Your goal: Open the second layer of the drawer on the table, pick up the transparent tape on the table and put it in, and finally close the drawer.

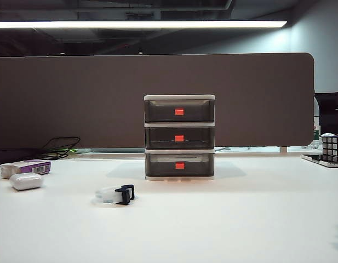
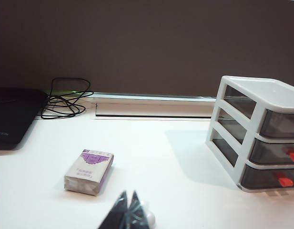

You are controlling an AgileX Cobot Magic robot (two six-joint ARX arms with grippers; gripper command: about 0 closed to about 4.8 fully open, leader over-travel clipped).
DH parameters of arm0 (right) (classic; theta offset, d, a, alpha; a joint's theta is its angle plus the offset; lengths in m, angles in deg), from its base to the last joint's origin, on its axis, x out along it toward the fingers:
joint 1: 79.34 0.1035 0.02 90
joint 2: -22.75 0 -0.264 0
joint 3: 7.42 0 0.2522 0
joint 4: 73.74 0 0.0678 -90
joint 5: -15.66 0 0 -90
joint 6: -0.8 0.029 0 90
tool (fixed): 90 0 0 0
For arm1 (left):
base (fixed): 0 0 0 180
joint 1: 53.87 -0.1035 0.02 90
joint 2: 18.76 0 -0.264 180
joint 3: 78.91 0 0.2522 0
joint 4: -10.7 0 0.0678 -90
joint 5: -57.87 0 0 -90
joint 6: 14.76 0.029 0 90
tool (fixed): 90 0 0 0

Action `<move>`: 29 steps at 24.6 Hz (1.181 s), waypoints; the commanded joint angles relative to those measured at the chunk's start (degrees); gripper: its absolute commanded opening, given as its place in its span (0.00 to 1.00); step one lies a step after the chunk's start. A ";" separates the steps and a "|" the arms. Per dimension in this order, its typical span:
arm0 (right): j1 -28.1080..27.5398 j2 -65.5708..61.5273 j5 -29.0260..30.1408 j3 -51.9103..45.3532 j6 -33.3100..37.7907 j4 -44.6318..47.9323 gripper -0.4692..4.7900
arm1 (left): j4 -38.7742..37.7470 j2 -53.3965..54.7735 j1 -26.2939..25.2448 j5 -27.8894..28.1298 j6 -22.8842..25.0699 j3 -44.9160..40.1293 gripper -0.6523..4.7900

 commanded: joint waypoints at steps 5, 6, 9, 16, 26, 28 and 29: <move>-0.02 0.07 -0.11 -0.37 0.15 0.48 0.08 | 1.18 0.02 -0.11 -0.04 -0.17 0.11 0.11; -0.02 0.07 -0.11 -0.37 0.15 0.48 0.08 | 1.16 0.02 -0.11 -0.04 -0.15 0.11 0.11; -0.02 0.07 -0.11 -0.37 0.15 0.52 0.08 | 1.18 0.02 -0.11 -0.04 -0.17 0.11 0.11; 0.00 0.07 9.84 -0.37 5.99 0.68 0.08 | 1.31 0.02 -0.07 -9.92 -19.76 0.13 0.11; 0.00 0.07 28.68 -0.37 10.32 0.61 0.08 | 4.37 0.02 -0.07 -20.41 -24.13 0.13 0.27; 0.00 0.07 28.68 -0.37 11.02 0.63 0.08 | 6.19 0.02 -0.07 -22.23 -23.74 0.13 0.27; 0.00 0.07 28.70 -0.37 11.21 0.61 0.08 | 6.75 0.02 -0.07 -22.88 -23.80 0.13 0.27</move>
